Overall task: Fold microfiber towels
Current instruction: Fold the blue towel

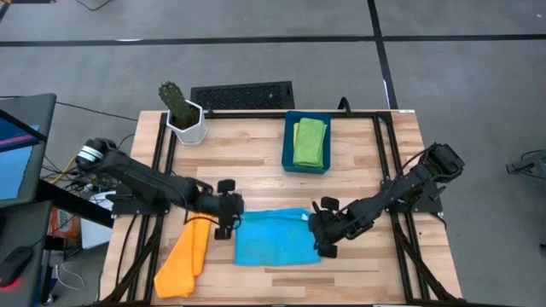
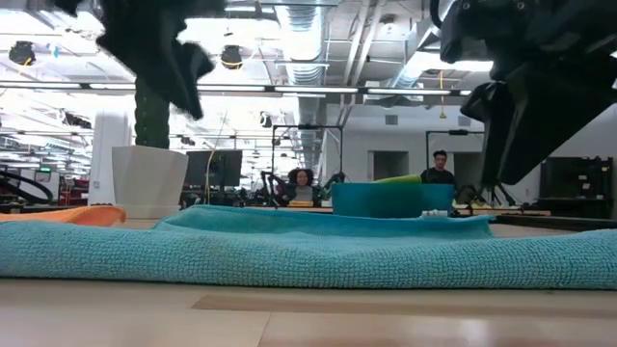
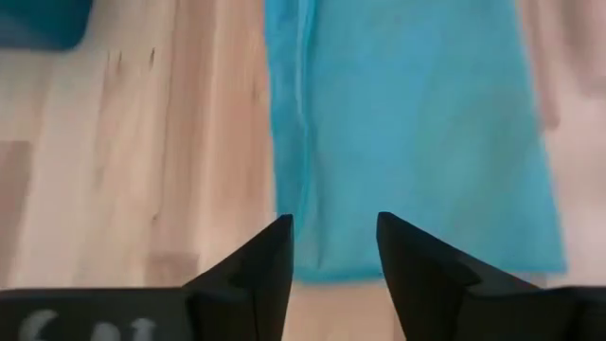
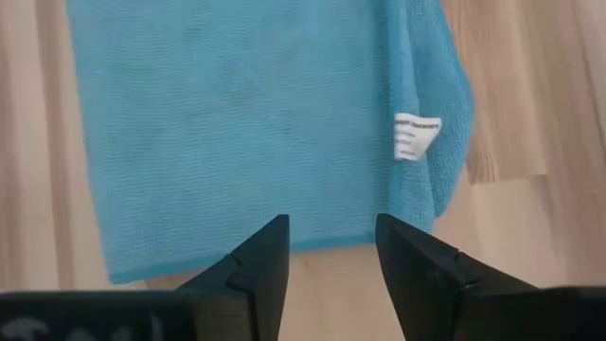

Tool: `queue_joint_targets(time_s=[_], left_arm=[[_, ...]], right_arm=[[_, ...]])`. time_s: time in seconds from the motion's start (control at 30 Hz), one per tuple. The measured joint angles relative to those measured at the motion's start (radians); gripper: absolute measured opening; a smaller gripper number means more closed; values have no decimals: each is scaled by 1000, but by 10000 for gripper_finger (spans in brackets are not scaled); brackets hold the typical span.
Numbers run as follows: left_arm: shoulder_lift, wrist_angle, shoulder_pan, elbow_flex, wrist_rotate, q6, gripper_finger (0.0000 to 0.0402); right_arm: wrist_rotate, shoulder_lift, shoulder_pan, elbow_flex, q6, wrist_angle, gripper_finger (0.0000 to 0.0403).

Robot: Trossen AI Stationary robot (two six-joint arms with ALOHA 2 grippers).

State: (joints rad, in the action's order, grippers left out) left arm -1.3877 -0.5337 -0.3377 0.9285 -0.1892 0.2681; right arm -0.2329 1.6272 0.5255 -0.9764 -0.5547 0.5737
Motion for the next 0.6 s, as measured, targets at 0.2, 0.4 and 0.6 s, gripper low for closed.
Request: queue_joint_targets(time_s=[0.2,0.4,0.6], left_arm=[[-29,222,27,-107,103,-14,158],[-142,238,36,-109,100,-88,159],[-188,241,62,-109,75,-103,159]], right_arm=[[7,0,11,0,-44,-10,180],[25,0,11,0,-50,-9,179],[26,0,11,0,-73,-10,176]])
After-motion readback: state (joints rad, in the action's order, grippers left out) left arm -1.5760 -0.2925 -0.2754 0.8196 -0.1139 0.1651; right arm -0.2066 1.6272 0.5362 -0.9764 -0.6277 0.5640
